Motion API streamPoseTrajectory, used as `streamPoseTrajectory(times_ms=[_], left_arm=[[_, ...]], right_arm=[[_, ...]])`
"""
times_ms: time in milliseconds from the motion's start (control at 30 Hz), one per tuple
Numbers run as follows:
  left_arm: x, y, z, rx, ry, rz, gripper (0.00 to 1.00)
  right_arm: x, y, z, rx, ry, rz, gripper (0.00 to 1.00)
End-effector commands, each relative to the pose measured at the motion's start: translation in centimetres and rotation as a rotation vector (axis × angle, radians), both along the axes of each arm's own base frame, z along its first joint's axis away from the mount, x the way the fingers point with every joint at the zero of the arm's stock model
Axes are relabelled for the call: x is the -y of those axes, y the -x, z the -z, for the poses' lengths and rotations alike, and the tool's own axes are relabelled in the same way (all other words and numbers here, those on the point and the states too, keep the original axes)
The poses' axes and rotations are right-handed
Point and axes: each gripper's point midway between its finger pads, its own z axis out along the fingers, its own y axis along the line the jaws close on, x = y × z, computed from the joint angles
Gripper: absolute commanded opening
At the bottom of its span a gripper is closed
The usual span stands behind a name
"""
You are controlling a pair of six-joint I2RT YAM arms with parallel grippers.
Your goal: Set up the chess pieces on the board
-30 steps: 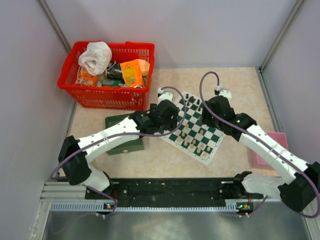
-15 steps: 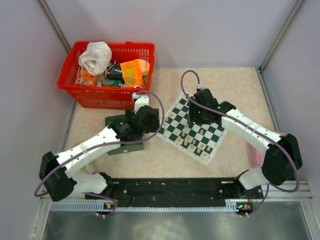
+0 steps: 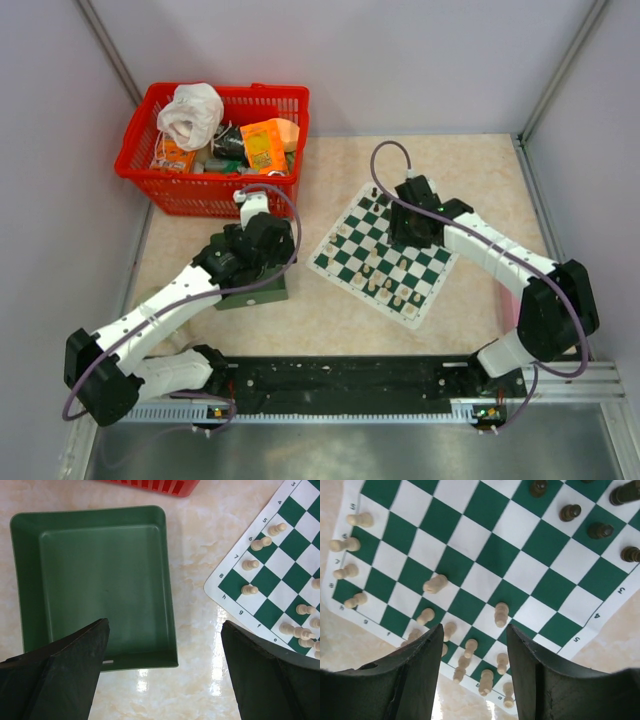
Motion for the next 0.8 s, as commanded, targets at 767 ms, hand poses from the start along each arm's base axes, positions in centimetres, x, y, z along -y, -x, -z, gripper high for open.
streamPoseTrajectory(times_ms=[767], left_arm=[[-0.8, -0.9, -0.5, 0.012, 0.058, -0.033, 0.99]], right_arm=[[2.0, 1.0, 6.7, -0.145, 0.073, 0.000, 0.39]])
